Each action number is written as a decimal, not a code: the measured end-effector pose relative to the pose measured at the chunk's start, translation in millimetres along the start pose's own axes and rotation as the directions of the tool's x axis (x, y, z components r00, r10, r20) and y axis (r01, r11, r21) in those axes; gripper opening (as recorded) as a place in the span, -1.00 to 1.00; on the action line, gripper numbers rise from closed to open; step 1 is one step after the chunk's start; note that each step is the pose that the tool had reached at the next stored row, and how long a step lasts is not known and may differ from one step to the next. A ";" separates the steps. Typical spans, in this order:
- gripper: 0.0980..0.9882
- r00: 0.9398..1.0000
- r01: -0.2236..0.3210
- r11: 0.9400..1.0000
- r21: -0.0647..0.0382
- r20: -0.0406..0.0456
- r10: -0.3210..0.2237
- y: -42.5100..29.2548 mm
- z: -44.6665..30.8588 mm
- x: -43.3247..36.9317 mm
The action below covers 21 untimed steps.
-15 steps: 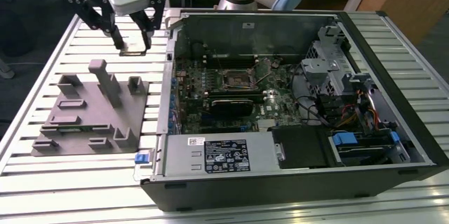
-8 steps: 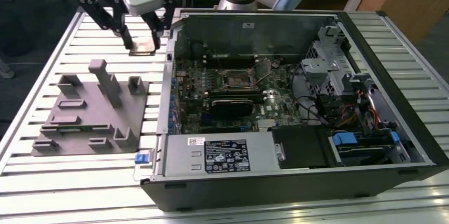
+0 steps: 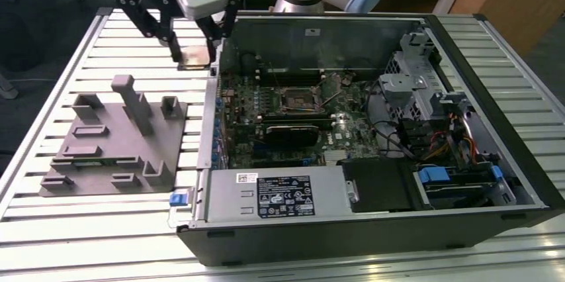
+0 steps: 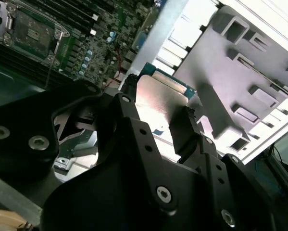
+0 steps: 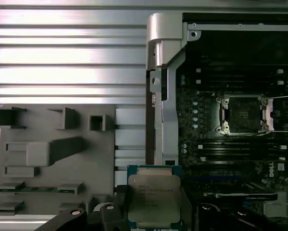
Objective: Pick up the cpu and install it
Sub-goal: 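Pick up the cpu and move it towards the insertion slot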
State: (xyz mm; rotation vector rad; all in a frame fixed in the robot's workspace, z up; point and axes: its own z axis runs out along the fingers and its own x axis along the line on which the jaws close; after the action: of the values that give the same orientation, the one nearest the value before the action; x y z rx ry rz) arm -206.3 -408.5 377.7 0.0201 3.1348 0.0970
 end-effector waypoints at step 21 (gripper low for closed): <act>-0.03 1.000 0.000 1.000 0.000 0.000 0.000 2.5 1.3 -45.3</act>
State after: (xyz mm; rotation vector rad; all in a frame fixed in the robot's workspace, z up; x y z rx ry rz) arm -161.0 -406.5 376.8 0.0200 3.1348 0.0970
